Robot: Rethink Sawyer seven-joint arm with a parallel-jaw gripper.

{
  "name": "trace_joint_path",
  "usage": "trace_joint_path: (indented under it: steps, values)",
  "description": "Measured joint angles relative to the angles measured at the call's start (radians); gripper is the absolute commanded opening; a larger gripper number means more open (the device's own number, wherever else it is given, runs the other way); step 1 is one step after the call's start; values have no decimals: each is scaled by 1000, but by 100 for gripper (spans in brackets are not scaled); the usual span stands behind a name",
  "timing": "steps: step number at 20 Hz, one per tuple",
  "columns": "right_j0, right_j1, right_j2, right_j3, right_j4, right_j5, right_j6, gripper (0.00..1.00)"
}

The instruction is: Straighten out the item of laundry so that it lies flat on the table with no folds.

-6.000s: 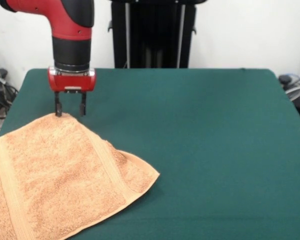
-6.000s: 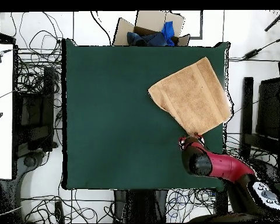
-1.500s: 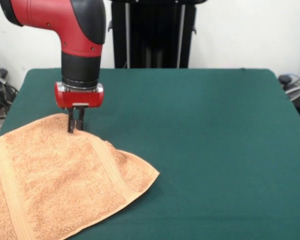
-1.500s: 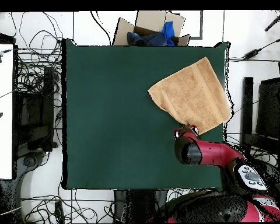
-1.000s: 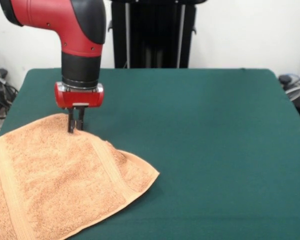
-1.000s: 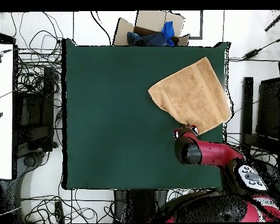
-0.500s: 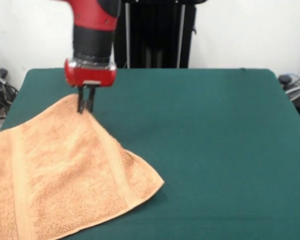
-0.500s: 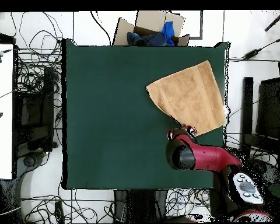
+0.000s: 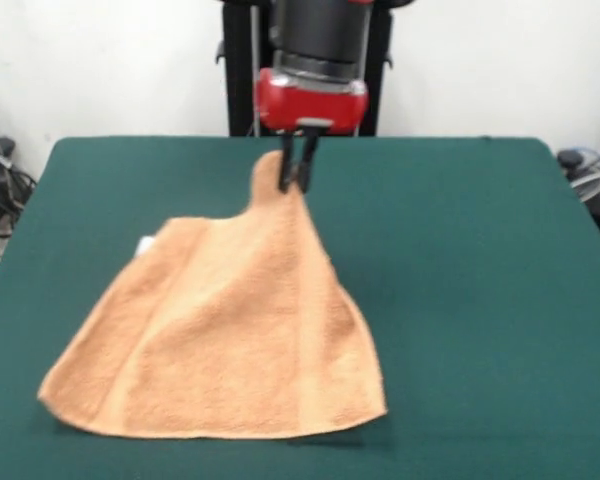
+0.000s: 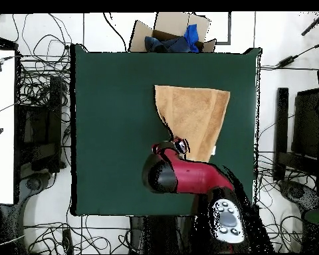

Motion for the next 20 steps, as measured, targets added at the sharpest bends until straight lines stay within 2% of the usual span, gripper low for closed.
trace_joint_path:
  steps: [11, 12, 20]
  values:
    - [167, 3, -97, 19, 128, 2, 28, 0]
    - [175, 9, -108, 20, 135, 1, 28, 100]
    - [167, 30, -132, 38, 136, -55, 28, 100]
